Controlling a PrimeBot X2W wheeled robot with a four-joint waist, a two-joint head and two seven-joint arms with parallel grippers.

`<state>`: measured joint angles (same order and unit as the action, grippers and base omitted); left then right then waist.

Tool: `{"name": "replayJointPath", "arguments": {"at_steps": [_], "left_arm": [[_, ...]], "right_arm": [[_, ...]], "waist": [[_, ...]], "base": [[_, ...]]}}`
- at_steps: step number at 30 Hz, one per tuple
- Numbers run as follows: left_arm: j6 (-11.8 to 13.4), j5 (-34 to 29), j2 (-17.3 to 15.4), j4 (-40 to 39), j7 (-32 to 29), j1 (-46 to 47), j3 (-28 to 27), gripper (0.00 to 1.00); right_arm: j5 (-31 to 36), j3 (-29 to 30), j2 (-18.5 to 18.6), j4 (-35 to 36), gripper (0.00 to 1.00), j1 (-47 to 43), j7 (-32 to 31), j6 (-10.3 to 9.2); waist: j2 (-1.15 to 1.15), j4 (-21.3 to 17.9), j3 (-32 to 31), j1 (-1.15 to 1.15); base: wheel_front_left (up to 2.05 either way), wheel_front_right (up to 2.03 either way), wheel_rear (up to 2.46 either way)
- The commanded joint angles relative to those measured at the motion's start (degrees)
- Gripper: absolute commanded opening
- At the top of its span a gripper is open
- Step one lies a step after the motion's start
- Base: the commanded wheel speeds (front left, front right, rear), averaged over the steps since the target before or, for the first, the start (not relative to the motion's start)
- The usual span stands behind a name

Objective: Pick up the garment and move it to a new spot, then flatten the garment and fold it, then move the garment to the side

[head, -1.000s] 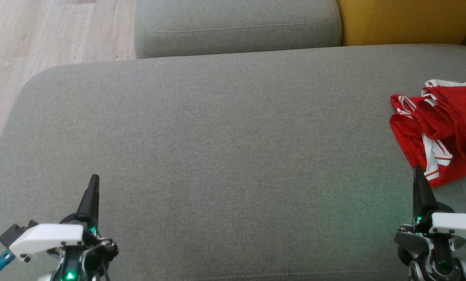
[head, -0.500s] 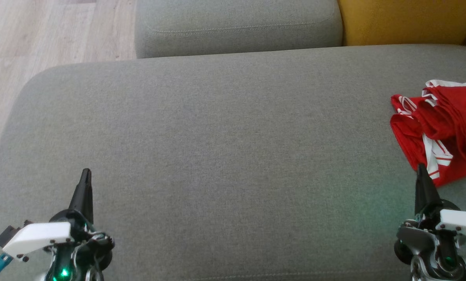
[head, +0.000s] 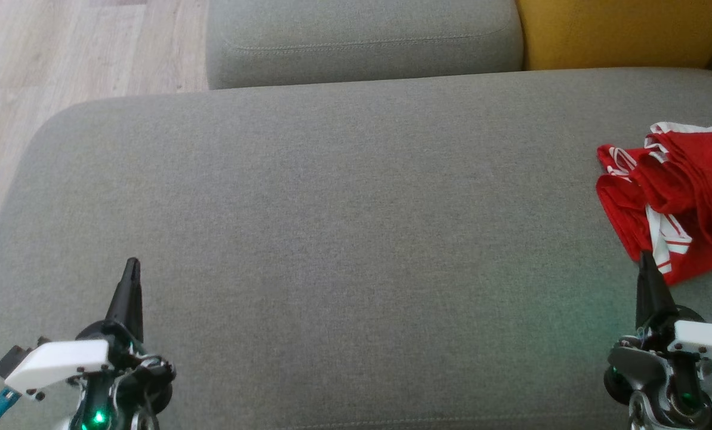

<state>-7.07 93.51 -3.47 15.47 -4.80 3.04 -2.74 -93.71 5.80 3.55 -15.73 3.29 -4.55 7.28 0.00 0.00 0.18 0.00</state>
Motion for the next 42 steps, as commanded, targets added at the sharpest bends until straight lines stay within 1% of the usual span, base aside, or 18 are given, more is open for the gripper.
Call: {"name": "replayJointPath", "arguments": {"at_steps": [1,42], "left_arm": [[-0.42,-0.08,-0.52,-1.49,-0.47,3.02,-2.26,0.0],[-0.42,-0.62,-0.06,-1.46,-0.99,3.07,-2.91,0.0]], "right_arm": [[0.05,-1.07,0.62,1.81,0.0,2.73,-0.49,0.21],[0.68,-0.32,0.09,1.76,0.0,2.79,-1.09,0.21]], "waist": [[0.0,0.0,0.0,0.0],[0.0,0.0,0.0,0.0]], "base": [[0.0,0.0,0.0],[0.0,0.0,0.0]]}}
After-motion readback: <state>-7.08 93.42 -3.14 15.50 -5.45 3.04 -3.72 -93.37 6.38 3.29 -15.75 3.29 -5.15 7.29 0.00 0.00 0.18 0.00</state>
